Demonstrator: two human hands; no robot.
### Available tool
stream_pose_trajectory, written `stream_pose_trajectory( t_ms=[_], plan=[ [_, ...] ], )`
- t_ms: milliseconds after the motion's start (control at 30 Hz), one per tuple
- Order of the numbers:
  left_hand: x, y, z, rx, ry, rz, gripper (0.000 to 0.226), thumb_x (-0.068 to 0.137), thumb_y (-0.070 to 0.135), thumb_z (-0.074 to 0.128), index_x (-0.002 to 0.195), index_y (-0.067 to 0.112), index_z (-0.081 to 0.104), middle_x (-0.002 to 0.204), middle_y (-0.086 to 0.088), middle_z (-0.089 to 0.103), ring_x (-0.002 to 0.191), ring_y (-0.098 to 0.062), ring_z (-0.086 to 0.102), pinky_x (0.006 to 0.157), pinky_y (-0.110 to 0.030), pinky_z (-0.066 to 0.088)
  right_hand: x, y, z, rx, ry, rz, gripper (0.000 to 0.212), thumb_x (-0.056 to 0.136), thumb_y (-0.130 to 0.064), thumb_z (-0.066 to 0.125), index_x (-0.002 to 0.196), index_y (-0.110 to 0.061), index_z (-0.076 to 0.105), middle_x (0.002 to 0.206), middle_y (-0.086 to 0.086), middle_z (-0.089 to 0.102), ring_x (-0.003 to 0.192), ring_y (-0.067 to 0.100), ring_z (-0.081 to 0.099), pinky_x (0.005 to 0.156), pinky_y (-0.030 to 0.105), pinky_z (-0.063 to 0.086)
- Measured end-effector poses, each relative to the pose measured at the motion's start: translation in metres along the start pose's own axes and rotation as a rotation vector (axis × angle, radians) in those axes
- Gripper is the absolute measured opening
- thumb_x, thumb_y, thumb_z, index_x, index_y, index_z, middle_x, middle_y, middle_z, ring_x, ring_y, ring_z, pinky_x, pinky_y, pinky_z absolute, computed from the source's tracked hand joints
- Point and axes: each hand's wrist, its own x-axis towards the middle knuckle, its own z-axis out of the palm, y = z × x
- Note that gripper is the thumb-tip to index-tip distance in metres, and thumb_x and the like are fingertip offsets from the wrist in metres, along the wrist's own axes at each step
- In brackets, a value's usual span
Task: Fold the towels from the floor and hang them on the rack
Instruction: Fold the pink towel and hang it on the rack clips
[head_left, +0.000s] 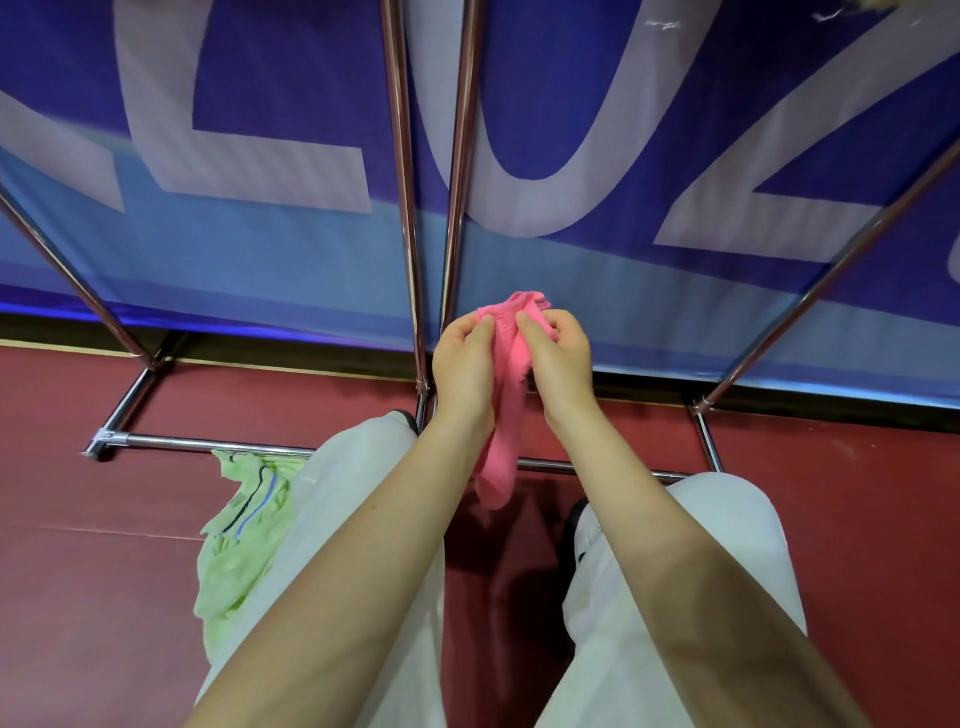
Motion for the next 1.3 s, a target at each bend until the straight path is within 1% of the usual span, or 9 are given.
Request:
stream_pose_trajectory(
  t_ms=[133,267,433,567,700,933,1033,1133,1300],
  plan=[
    [0.003,0.003,0.0,-0.034,0.02,0.003,0.018,0.096,0.011,0.051,0.091,0.016,0.068,0.101,-0.011,0.069,0.089,-0.018,0.062,0.087,-0.035,0.051,-0.004,-0.008,-0.003,0.144,-0.122,0.005,0.019,0.096,-0.012,0.048,0.085,-0.009,0.062,0.071,0.006,0.06,0.062,0.016,0.056,0.061,0.027,0.047],
    [0.004,0.007,-0.003,-0.12,-0.023,-0.025,0.017,0.097,0.008,0.05,0.098,0.005,0.066,0.1,-0.014,0.066,0.089,-0.02,0.06,0.08,-0.029,0.05,-0.01,-0.012,-0.011,-0.005,-0.218,-0.147,0.019,0.091,0.003,0.05,0.093,-0.007,0.066,0.071,0.003,0.062,0.06,0.005,0.057,0.06,0.015,0.046],
    [0.0,0.011,-0.003,-0.1,-0.073,-0.012,0.024,0.096,0.006,0.049,0.11,-0.008,0.064,0.099,-0.016,0.07,0.084,-0.017,0.066,0.074,-0.025,0.053,-0.005,-0.003,-0.025,-0.356,-0.039,-0.521,0.019,0.079,-0.016,0.07,0.089,-0.032,0.066,0.09,-0.007,0.056,0.091,0.013,0.052,0.075,0.024,0.041],
    [0.0,0.017,-0.005,-0.117,-0.132,-0.035,0.024,0.094,0.006,0.051,0.11,-0.007,0.064,0.097,-0.015,0.067,0.087,-0.021,0.064,0.084,-0.032,0.053,-0.006,-0.004,-0.031,-0.253,-0.068,-0.342,0.05,0.078,-0.026,0.076,0.119,-0.034,0.048,0.118,-0.012,0.053,0.114,0.005,0.051,0.088,0.019,0.043],
    [0.001,0.02,-0.009,-0.073,-0.173,-0.047,0.022,0.093,0.008,0.053,0.106,-0.004,0.067,0.099,-0.016,0.068,0.093,-0.022,0.063,0.092,-0.036,0.05,-0.007,-0.008,-0.032,-0.111,-0.251,-0.058,0.022,0.084,-0.023,0.072,0.104,-0.022,0.065,0.093,-0.016,0.067,0.088,-0.001,0.062,0.072,0.01,0.047],
    [-0.012,0.019,-0.007,0.123,-0.245,0.06,0.029,0.096,0.027,0.047,0.094,0.021,0.075,0.11,-0.004,0.072,0.106,-0.018,0.065,0.1,-0.038,0.048,-0.009,-0.002,-0.03,0.003,-0.049,-0.033,0.004,0.083,-0.025,0.072,0.085,-0.024,0.069,0.082,-0.009,0.07,0.078,0.006,0.064,0.076,0.026,0.051],
    [-0.019,0.015,-0.003,0.216,-0.284,0.08,0.031,0.097,0.041,0.05,0.109,0.021,0.071,0.111,0.003,0.071,0.107,-0.011,0.064,0.094,-0.025,0.049,-0.011,-0.003,-0.028,0.084,0.018,-0.035,0.004,0.086,-0.026,0.07,0.083,-0.023,0.069,0.082,-0.006,0.071,0.078,0.009,0.065,0.077,0.031,0.053],
    [-0.021,0.01,0.002,0.388,-0.234,0.138,0.025,0.099,0.028,0.05,0.115,0.015,0.065,0.099,0.009,0.066,0.086,0.0,0.06,0.07,-0.005,0.045,-0.01,-0.003,-0.023,0.093,0.052,-0.036,0.009,0.088,-0.03,0.067,0.088,-0.021,0.068,0.087,-0.002,0.071,0.081,0.012,0.066,0.08,0.036,0.054],
    [-0.014,0.018,0.004,0.38,-0.105,0.208,0.021,0.1,0.019,0.045,0.106,0.013,0.065,0.094,0.004,0.063,0.08,-0.004,0.055,0.07,-0.017,0.043,-0.011,-0.005,-0.015,0.174,-0.016,0.0,0.013,0.094,-0.033,0.057,0.094,-0.021,0.063,0.093,-0.002,0.066,0.086,0.011,0.061,0.084,0.034,0.051]
  ],
)
